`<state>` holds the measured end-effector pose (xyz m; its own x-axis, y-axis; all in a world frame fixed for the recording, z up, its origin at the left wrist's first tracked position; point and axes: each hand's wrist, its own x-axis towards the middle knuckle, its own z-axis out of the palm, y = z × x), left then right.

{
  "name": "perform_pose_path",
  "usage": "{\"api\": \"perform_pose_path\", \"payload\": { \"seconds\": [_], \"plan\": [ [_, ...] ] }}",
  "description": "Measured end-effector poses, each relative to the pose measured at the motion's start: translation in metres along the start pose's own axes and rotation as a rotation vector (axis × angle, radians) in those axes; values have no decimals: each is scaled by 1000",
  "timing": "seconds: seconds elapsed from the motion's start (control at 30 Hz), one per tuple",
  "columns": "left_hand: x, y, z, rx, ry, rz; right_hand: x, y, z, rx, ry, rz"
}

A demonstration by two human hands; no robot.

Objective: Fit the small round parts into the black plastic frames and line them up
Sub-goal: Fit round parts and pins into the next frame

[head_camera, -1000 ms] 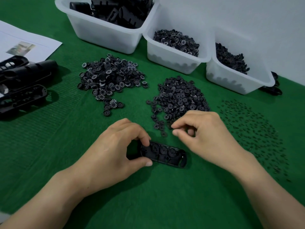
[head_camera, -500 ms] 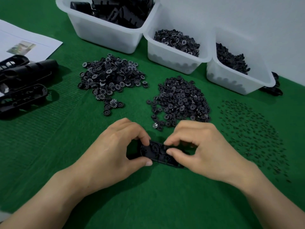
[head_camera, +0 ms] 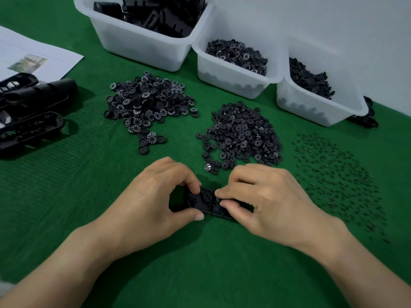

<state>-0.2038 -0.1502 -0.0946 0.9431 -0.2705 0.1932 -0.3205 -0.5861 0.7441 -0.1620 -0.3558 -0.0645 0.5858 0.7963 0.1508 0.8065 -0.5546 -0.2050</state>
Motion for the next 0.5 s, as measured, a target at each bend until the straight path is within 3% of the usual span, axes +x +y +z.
{"api": "perform_pose_path", "payload": {
  "seconds": [0.17, 0.27, 0.37, 0.5],
  "plan": [
    [-1, -1, 0, -3, 3, 1, 1, 1, -2, 59, -65, 20],
    [-1, -1, 0, -5, -2, -6, 10, 8, -6, 200, -30, 145],
    [-1, -1, 0, -8, -7, -10, 26, 12, 0, 132, 49, 219],
    [-2, -1, 0, -7, -8, -14, 41, 8, 6, 65, -23, 226]
  ]
}}
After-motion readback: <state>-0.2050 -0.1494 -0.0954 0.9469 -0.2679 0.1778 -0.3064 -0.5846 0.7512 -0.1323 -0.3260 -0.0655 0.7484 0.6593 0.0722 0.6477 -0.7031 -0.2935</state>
